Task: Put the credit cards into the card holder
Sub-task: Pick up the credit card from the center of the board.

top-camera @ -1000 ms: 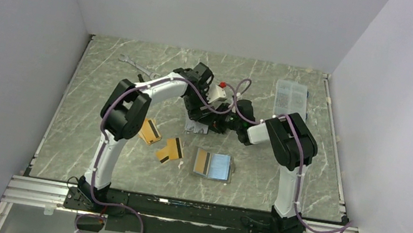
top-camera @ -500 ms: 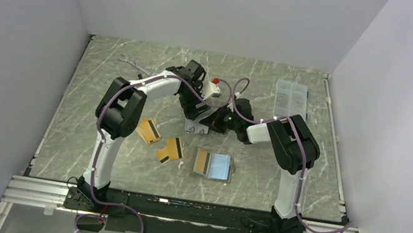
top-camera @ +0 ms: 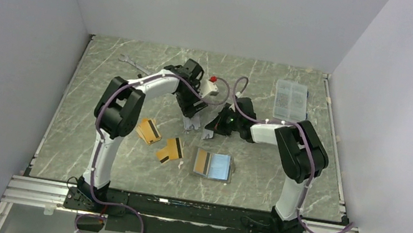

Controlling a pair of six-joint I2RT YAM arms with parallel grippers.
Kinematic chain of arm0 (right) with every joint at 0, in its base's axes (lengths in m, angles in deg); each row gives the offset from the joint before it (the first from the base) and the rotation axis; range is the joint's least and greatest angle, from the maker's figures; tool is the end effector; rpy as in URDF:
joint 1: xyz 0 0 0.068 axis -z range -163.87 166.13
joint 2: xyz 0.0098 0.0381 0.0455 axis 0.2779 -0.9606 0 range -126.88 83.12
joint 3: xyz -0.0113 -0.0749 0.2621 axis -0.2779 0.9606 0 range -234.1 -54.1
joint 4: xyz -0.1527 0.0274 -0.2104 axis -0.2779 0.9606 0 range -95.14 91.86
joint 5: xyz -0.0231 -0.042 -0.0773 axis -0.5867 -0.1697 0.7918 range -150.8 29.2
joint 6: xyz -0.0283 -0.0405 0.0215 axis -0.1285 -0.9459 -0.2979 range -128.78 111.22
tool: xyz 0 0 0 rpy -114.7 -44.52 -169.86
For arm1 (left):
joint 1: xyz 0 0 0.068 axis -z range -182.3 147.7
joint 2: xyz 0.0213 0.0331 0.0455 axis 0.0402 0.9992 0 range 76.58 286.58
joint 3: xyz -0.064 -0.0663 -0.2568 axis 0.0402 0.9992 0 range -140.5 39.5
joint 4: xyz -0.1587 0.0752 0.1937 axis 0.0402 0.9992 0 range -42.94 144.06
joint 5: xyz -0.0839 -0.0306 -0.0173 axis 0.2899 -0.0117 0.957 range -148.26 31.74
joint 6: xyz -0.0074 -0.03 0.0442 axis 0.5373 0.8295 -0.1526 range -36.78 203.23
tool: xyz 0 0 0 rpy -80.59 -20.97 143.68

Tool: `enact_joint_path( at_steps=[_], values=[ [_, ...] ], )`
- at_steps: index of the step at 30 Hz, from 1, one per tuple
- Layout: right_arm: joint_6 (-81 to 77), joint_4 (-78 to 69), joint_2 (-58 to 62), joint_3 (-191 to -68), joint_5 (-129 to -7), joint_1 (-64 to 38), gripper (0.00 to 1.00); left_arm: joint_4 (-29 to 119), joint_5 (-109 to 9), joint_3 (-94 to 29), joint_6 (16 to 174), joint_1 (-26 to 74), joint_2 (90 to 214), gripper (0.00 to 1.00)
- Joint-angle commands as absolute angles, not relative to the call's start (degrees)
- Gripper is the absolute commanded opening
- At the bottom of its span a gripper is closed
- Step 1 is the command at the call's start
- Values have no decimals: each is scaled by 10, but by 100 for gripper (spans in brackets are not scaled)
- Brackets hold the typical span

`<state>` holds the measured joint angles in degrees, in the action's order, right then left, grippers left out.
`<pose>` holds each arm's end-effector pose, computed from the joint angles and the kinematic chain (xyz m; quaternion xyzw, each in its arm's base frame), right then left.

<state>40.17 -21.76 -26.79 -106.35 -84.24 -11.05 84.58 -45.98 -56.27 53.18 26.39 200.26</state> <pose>0.3245 0.1824 0.1169 0.0856 0.8910 0.3957 0.2055 0.3965 -0.2257 0.1725 0.4963 0.8355 -0.1020 0.2127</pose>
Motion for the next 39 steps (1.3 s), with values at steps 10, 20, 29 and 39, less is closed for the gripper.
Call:
enact_joint_path(
  at_steps=[10, 20, 29, 39],
  values=[
    [302, -183, -122, -1050, -921, -100, 0, 905, -261, -546, 599, 189, 1811, 88],
    [288, -314, 42, -1031, -1023, -97, 0, 770, 50, -388, 739, 154, 1686, 100],
    [344, -426, 75, -1011, -1020, -127, 0, 459, 206, -262, 1020, 152, 1638, 99],
    [354, -465, 37, -1027, -966, -166, 0, 94, 236, -164, 1274, 152, 1640, 74]
  ],
)
